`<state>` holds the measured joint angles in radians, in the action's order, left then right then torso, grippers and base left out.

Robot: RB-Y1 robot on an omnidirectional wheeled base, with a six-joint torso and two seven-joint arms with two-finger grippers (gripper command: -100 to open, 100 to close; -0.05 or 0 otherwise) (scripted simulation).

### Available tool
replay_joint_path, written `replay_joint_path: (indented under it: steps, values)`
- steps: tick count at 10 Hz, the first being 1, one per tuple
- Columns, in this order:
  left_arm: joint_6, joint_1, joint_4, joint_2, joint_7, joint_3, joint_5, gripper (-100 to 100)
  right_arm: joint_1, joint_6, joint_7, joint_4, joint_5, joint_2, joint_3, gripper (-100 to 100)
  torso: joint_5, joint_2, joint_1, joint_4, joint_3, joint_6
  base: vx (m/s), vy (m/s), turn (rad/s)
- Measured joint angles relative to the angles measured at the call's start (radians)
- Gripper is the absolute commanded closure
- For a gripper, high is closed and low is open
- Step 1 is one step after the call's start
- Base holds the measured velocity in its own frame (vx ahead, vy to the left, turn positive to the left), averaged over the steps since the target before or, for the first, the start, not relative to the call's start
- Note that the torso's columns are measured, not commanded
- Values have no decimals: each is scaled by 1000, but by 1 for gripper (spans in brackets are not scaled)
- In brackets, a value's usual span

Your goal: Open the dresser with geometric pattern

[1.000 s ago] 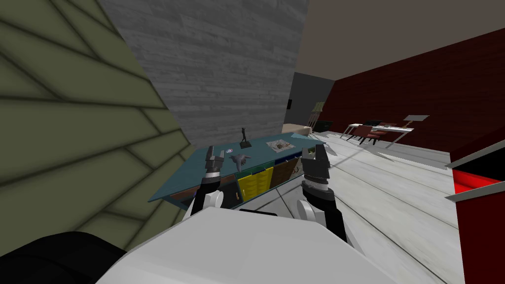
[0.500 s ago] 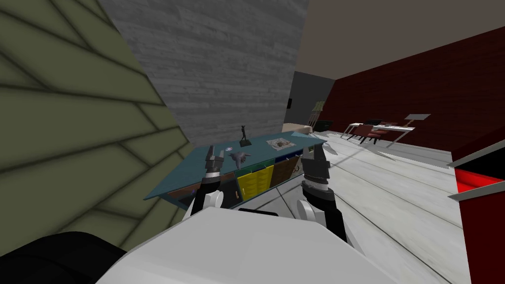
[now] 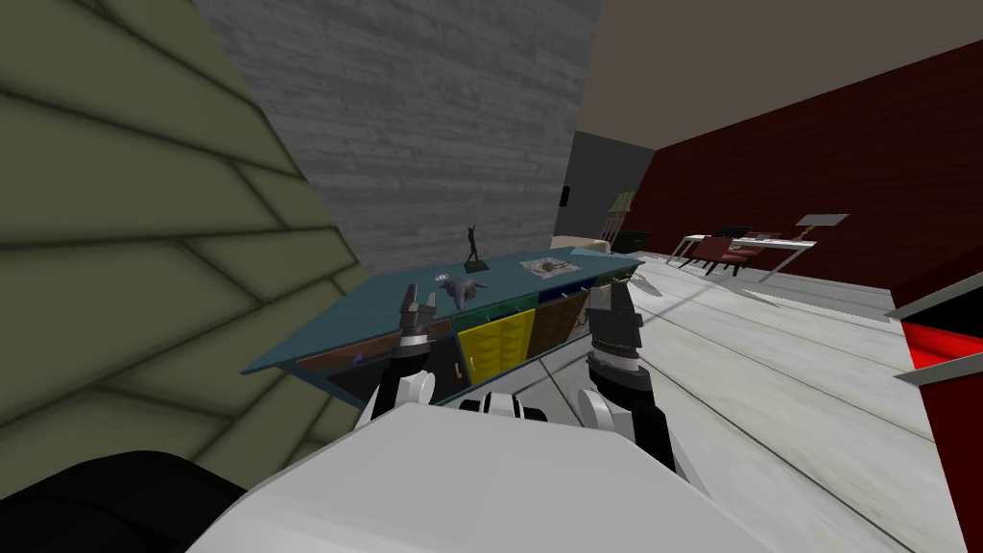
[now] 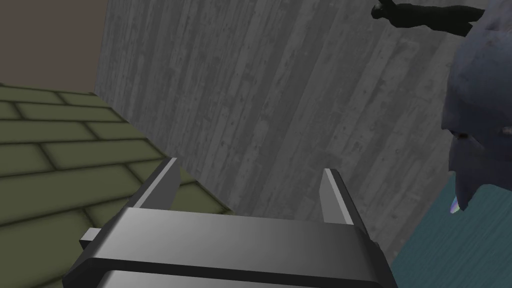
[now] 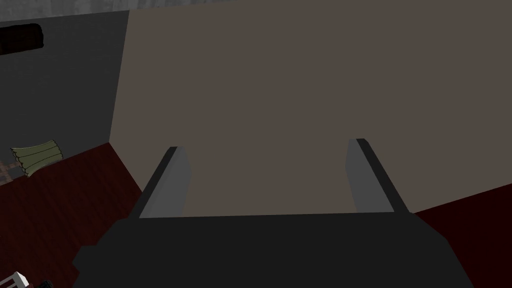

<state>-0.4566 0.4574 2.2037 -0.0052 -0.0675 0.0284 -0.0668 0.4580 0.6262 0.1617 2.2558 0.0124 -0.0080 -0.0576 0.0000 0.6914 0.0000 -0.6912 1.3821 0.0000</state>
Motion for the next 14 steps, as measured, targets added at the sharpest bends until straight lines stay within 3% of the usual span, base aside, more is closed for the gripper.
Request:
replay_joint_path:
  steps: [2, 6, 9, 14]
  values:
    - [-11, 0, -14, 43, -5, -2, -3, -100, 0, 0, 0, 0, 0, 0, 0, 0, 0, 42, -2, -43, 89, 0, 28, -55, 21]
    - [-68, -2, -79, 117, -21, -4, -12, -100, 0, 0, 0, 0, 0, 0, 0, 0, 0, 47, -1, -47, 94, 0, 47, -104, 31]
    - [-126, -8, -143, 148, -42, -16, -26, -100, 0, 0, 0, 0, 0, 0, 0, 0, 0, 45, -3, -45, 94, 3, 68, -137, 62]
    - [-206, -19, -222, 158, -62, -26, -39, -100, 0, 0, 0, 0, 0, 0, 0, 0, 2, 33, -9, -37, 101, 9, 29, -77, 27]
